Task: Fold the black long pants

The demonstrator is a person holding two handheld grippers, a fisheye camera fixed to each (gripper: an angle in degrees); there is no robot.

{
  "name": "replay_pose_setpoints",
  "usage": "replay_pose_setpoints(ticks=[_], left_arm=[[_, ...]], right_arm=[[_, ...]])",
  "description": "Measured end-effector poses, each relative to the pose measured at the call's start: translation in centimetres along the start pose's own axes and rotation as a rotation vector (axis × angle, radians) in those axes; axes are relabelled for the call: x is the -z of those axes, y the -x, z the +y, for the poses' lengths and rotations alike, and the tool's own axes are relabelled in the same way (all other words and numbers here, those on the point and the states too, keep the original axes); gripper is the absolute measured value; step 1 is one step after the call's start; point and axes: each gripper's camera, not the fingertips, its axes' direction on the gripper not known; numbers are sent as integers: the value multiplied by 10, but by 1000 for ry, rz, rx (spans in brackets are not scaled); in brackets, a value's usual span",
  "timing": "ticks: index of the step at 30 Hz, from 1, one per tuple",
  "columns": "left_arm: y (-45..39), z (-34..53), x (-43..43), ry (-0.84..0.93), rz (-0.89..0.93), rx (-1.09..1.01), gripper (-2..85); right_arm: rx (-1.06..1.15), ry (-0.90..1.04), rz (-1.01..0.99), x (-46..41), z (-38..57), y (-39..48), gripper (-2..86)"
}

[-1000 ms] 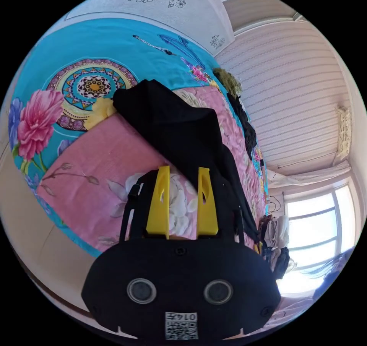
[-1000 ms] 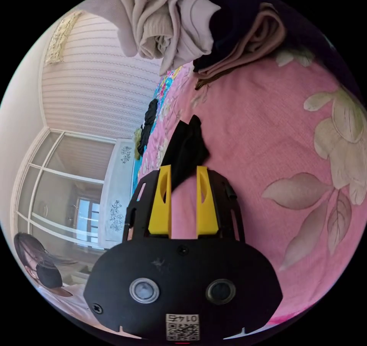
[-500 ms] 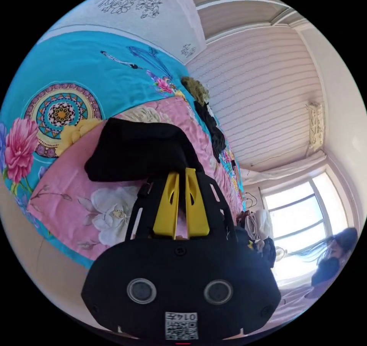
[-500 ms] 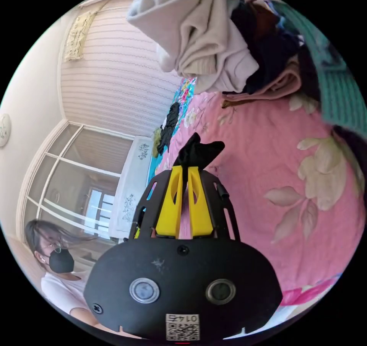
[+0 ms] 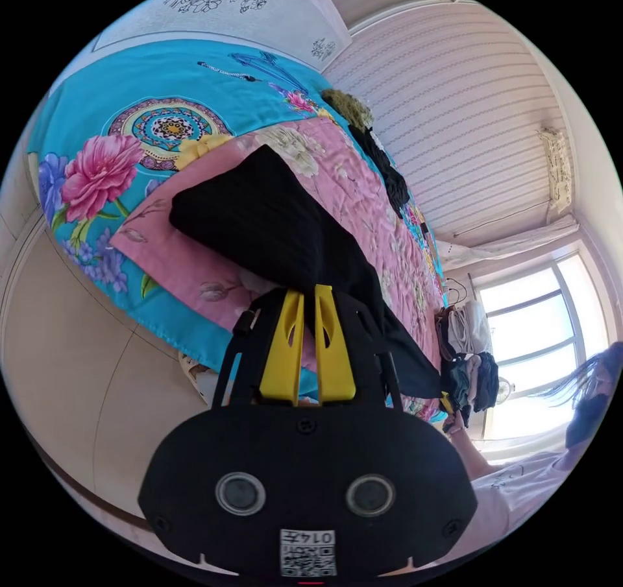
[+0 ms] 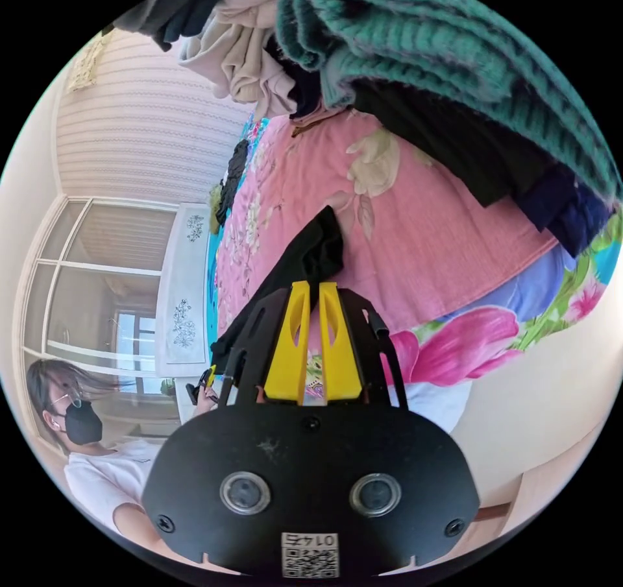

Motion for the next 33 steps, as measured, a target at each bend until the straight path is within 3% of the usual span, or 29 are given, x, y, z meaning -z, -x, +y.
replay_pose_setpoints(ticks=[5,10,14,18,21,28,33], left_arm=[[1,28,-16,56,-21,34,38],[-20,51,23,-90,-134,11,35],[-131,63,11,37,-385,-475,38],[-247,106,-81,191,-356,-868,61],[-301,137,-155,276,-357,-1044,73],[-336,148,-245,428,-493,-1142,-2],[-343,127,-240,394,-435,-1066,-9]], right_arm=[[-11,30,62,-30,18,2,16],[68,-47,370,-35,43,43,10],[444,-56,589,-85,65,137,8],[854,253,426,-223,77,240,34],[1007,428,342,-320,91,293,75],[1054,688,483,-456,120,321,28],[1048,581,422,-471,126,353,5]])
